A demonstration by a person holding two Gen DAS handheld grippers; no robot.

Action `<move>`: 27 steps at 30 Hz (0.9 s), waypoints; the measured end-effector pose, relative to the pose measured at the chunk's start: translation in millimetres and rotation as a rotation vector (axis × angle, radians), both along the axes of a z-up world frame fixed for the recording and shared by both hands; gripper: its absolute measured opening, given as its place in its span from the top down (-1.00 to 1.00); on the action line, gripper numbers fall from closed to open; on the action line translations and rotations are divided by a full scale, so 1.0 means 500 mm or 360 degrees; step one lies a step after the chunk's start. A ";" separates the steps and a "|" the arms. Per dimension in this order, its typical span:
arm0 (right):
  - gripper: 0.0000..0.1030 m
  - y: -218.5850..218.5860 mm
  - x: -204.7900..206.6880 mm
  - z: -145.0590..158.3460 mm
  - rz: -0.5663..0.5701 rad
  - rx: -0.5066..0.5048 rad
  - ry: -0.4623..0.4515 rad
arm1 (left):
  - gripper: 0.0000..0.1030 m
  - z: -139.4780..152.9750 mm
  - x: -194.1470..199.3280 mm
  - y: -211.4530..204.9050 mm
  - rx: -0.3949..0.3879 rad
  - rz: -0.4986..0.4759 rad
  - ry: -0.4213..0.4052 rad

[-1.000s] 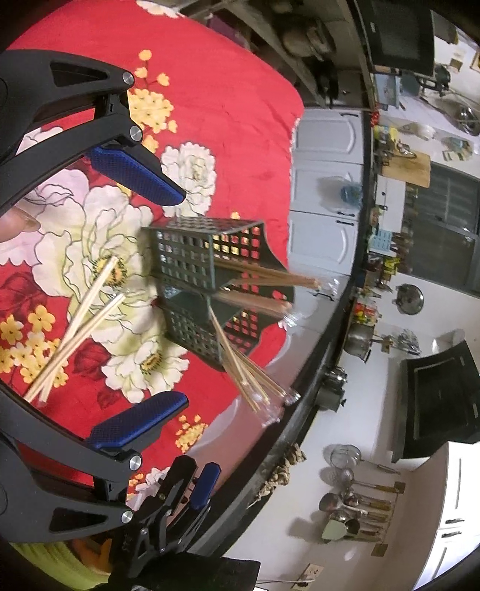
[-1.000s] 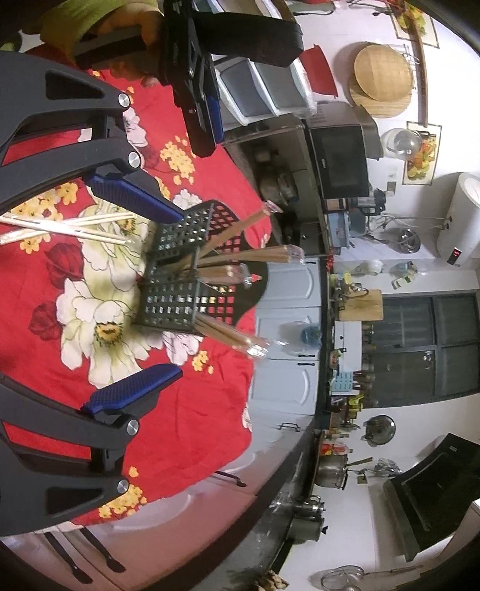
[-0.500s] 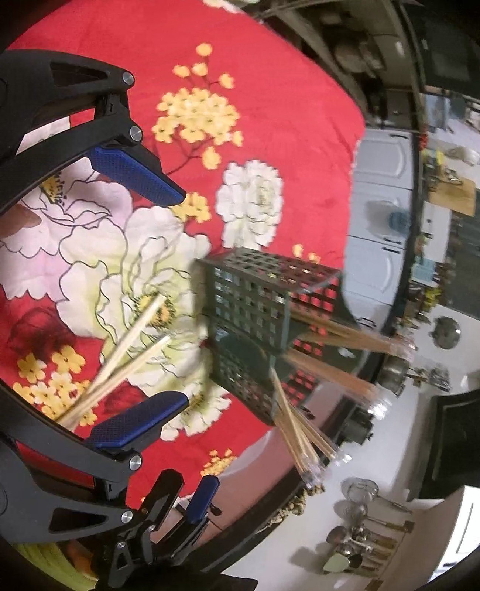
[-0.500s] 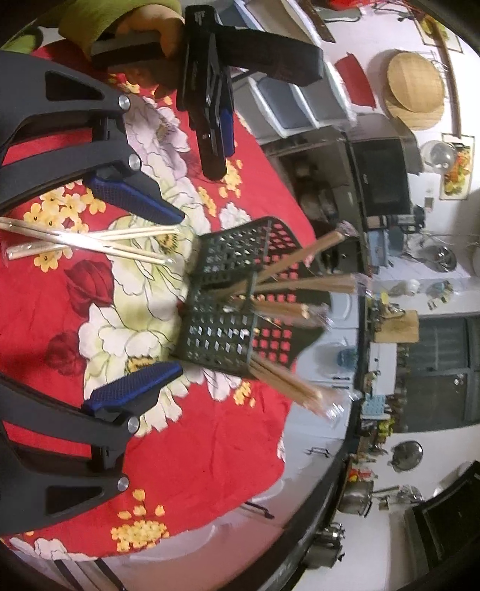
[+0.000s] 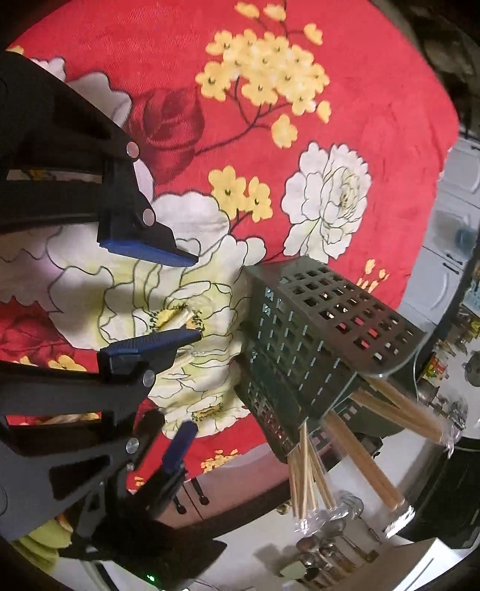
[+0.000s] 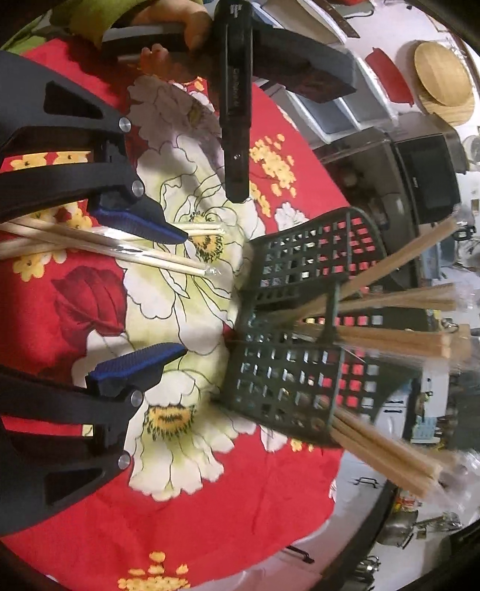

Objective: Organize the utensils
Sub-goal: 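Lower the left tool onto a chopstick and close while the right tool grasps another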

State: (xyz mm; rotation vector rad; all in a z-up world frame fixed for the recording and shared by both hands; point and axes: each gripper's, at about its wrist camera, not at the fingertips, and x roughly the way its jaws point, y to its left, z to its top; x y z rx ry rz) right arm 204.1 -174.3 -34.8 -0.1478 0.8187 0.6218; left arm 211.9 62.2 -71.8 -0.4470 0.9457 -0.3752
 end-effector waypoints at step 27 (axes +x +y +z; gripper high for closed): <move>0.68 0.064 0.092 -0.060 0.0032 -0.0012 0.0285 | 0.96 -0.047 0.054 -0.018 -0.0011 -0.0050 0.0055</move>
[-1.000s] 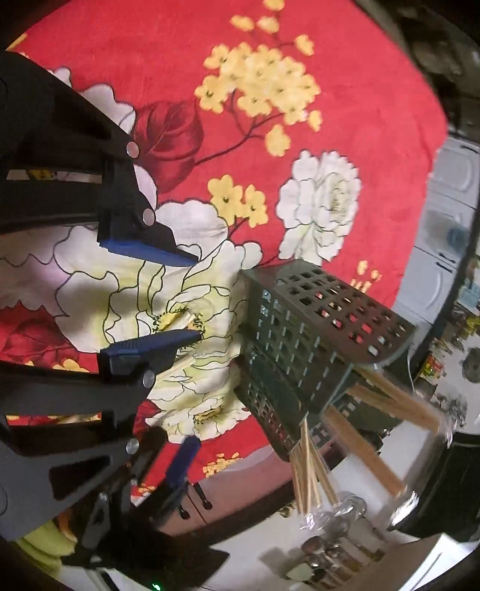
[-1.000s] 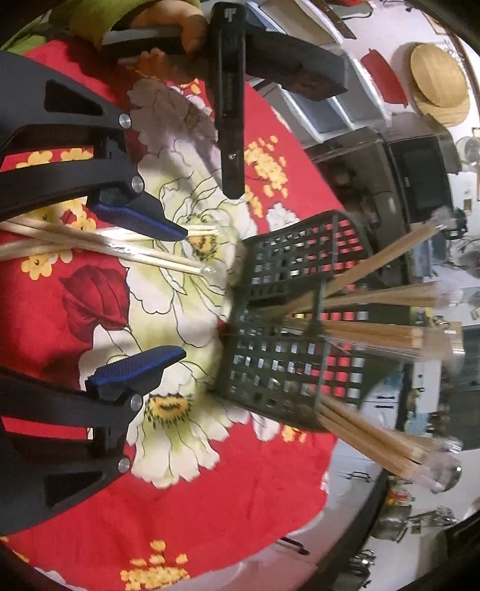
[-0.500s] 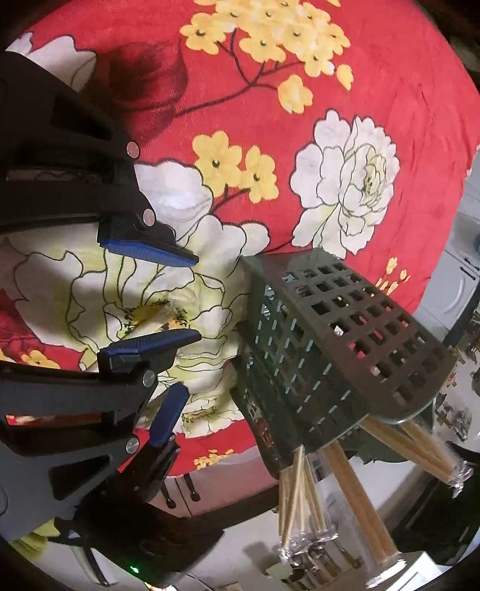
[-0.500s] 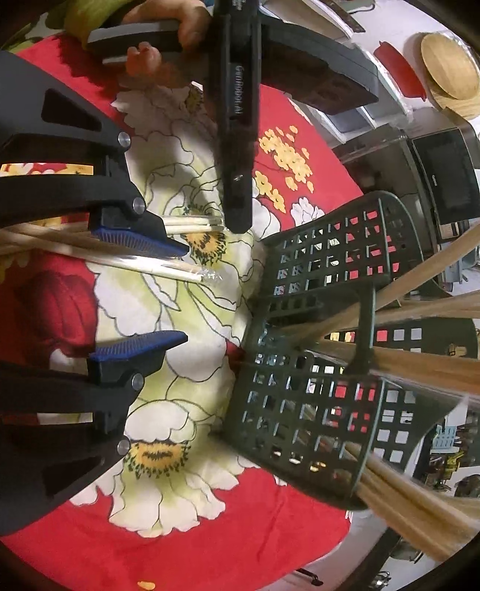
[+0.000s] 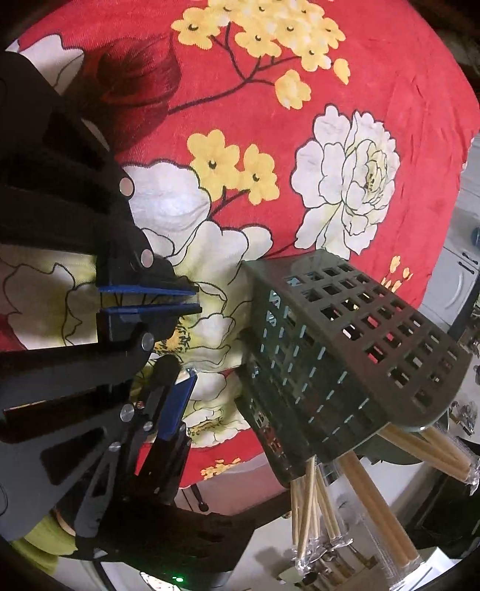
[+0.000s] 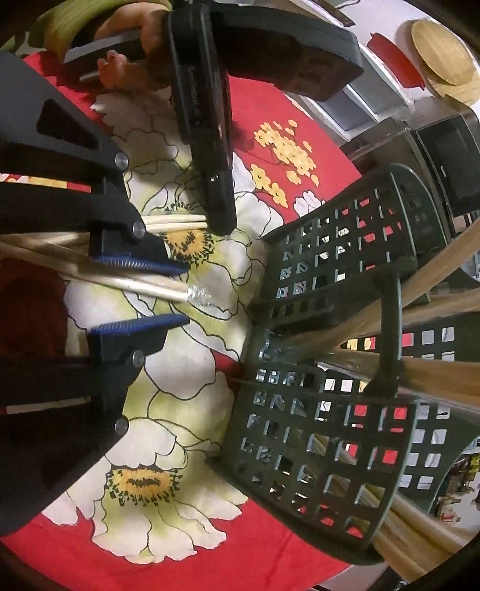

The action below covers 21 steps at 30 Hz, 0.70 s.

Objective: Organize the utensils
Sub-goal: 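Lower the left tool onto a chopstick and close while the right tool grasps another, then lift the chopstick with the left tool over the caddy while the right tool carries its own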

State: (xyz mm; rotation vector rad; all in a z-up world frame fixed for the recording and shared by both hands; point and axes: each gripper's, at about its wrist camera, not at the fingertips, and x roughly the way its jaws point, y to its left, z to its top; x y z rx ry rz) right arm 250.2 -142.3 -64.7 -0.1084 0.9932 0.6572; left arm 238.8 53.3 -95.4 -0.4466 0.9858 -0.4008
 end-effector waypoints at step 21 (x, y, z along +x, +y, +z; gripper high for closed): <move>0.80 -0.069 -0.052 0.156 -0.0069 0.0228 -0.0292 | 0.98 0.113 -0.048 -0.025 0.0038 -0.0023 -0.0274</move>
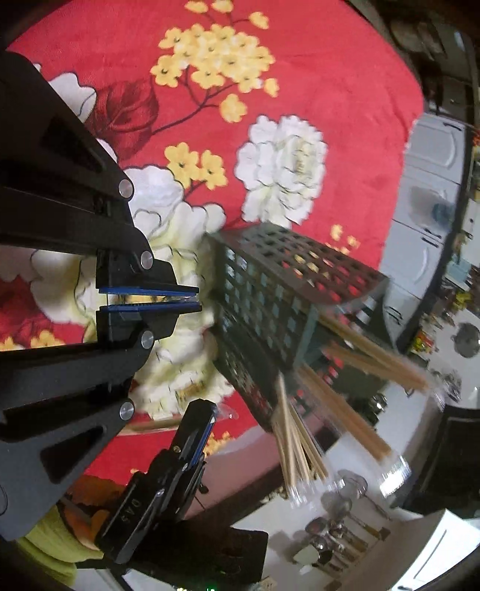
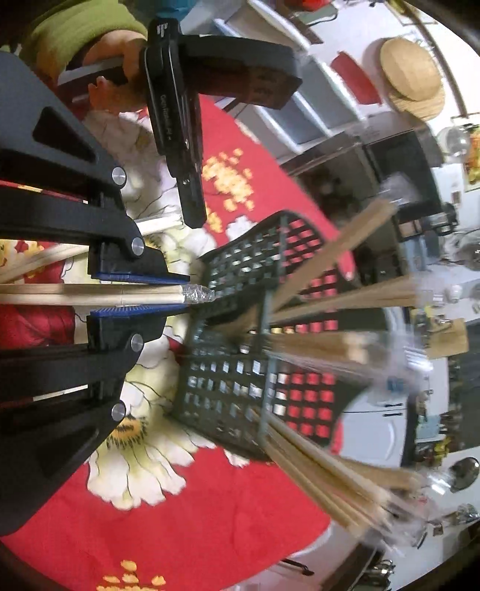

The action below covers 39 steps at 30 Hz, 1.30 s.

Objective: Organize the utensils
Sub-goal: 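Lift the chopstick with the left tool over the caddy while the right tool carries its own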

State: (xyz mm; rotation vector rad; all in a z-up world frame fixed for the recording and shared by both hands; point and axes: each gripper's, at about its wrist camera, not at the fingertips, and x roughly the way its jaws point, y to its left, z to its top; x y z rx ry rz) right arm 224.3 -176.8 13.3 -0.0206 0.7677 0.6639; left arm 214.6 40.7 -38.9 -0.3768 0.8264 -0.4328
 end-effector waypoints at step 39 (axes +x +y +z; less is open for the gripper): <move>0.89 -0.069 -0.099 0.300 -0.0044 0.0298 -0.0772 | 0.98 0.354 -0.100 0.004 0.0023 -0.0012 -0.0733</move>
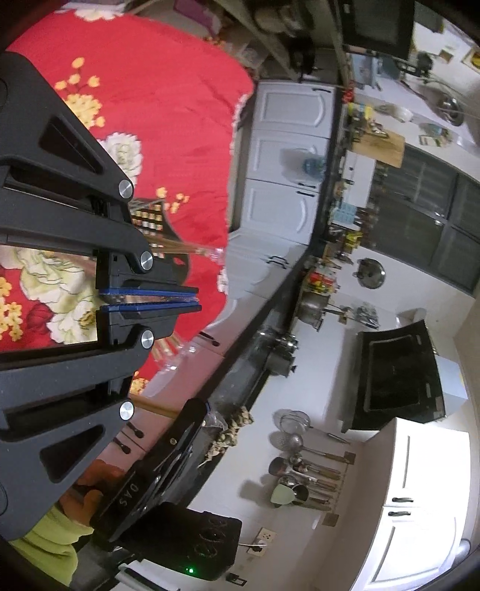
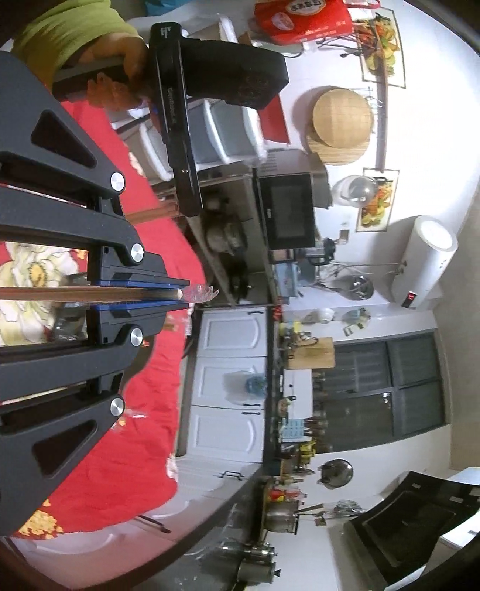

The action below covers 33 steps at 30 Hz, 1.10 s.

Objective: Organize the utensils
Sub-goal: 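Lift the chopstick with the left tool over the caddy while the right tool carries its own, then lower the chopstick into the caddy with the left tool while the right tool lowers its own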

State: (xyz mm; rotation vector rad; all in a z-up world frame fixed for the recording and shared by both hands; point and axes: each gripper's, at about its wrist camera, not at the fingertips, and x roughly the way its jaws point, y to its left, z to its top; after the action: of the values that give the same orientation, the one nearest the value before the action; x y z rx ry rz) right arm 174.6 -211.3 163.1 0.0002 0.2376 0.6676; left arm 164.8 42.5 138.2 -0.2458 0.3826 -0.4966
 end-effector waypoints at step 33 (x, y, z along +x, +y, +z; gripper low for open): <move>0.89 -0.026 0.209 0.044 -0.0290 0.0183 -0.0216 | 0.98 0.072 0.175 -0.032 0.0054 0.0186 -0.0192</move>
State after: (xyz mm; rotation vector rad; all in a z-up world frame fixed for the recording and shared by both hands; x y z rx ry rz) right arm 279.0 -224.4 185.1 0.0857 0.0671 0.4966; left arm 252.2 26.4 174.2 -0.2034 0.2571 -0.3875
